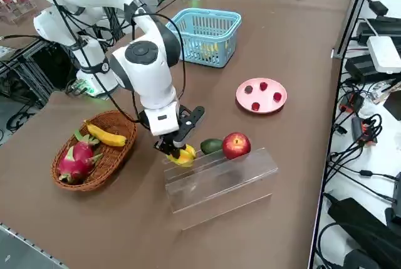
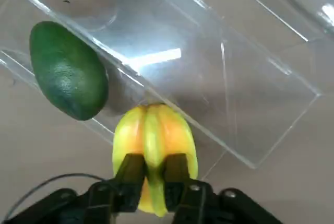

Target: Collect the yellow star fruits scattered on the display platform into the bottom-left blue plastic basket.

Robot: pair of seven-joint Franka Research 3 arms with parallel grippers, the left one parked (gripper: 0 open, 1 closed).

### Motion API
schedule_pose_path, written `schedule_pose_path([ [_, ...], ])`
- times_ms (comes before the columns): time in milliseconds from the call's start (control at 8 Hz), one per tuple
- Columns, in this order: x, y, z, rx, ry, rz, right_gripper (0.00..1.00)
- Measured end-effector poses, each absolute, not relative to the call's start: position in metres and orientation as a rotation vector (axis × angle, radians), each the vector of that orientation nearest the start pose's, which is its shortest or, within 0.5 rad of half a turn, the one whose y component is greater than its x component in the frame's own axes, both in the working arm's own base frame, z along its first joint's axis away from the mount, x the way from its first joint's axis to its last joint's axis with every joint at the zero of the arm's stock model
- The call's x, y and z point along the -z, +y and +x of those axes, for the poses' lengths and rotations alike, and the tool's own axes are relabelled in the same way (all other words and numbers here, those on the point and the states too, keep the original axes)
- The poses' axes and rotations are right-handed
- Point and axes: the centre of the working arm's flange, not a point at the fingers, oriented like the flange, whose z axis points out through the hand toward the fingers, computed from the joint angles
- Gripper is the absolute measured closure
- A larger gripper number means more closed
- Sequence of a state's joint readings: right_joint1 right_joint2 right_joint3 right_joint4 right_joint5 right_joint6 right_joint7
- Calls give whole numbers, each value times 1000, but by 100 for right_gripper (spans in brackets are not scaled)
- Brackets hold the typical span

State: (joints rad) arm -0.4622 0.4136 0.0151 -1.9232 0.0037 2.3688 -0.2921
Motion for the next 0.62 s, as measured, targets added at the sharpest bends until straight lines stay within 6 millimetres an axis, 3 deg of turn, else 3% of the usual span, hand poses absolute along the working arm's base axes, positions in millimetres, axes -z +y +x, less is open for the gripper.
schedule_pose_path([
  [375, -284, -270, 567, 27, 245, -3128, 79],
  [625, -315, -266, 575, -68, 237, -3103, 79],
])
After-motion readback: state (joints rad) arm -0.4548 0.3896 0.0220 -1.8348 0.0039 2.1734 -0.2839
